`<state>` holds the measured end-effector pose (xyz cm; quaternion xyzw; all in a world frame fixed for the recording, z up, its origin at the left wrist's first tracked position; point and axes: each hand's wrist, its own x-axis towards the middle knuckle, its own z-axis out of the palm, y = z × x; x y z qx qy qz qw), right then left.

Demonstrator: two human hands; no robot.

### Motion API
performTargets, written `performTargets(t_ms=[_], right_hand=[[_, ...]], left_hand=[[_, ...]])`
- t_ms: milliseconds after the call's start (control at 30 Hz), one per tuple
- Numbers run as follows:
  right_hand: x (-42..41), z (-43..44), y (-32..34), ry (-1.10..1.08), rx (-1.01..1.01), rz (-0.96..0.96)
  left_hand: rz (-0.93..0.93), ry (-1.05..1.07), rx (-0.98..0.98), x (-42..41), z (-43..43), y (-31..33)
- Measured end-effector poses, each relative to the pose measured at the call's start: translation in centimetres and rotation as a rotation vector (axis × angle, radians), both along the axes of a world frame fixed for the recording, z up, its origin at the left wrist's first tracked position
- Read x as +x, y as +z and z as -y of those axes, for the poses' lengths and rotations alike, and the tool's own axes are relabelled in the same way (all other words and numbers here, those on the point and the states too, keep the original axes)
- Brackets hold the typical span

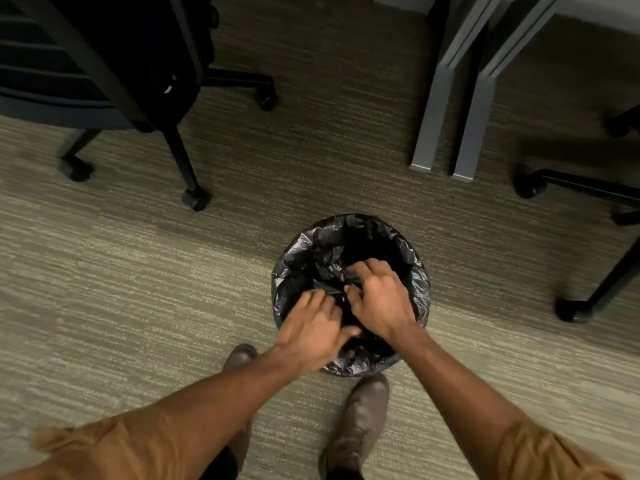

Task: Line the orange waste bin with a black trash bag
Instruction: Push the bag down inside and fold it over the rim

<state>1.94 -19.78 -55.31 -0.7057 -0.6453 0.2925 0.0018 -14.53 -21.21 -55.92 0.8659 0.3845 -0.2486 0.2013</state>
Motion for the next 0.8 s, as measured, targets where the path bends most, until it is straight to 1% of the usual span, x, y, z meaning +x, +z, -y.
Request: performTargets(t_ms=[67, 100, 167, 233, 267, 367, 467, 533, 633, 700, 800], right_hand=[[0.4, 2.4, 0.9, -0.300, 0.166, -0.016], [0.7, 3.5, 1.3, -0.453, 0.215, -0.018], [1.1, 5.3, 1.9, -0.698, 0.251, 0.004], [1.5, 6.6, 2.1, -0.870, 0.230, 0.029], [1.7, 7.1, 2.0, -0.938, 0.209, 0.010], [2.0, 8.2, 0.7, -1.119, 0.111, -0.134], [1.9, 8.4, -0.3, -1.235, 0.018, -0.311], [1.9, 8.4, -0.8, -1.278, -0.007, -0.388], [2.3, 8.3, -2.1, -1.314, -0.031, -0.471], [2.6, 8.4, -3.0, -1.318, -0.050, -0.519], [3.2, 8.7, -3.7, -1.310, -0.053, -0.587]], left_hand=[[0.050, 0.123, 0.139, -0.8, -0.4, 0.4], [0.071, 0.208, 0.212, -1.3, -0.5, 0.5], [0.113, 0.417, 0.329, -2.1, -0.8, 0.4], [0.130, 0.637, 0.329, -2.6, -1.1, 0.6], [0.143, 0.746, 0.305, -2.8, -1.2, 0.8], [0.232, 1.062, 0.155, -3.3, -1.2, 1.2], [0.304, 1.395, -0.013, -3.6, -1.1, 0.7], [0.328, 1.549, -0.087, -3.7, -0.8, 0.3], [0.292, 1.502, -0.110, -3.5, -0.2, -0.2], [0.294, 1.520, -0.115, -3.3, 0.1, -0.6], [0.388, 1.594, -0.174, -3.6, 0.5, -1.2]])
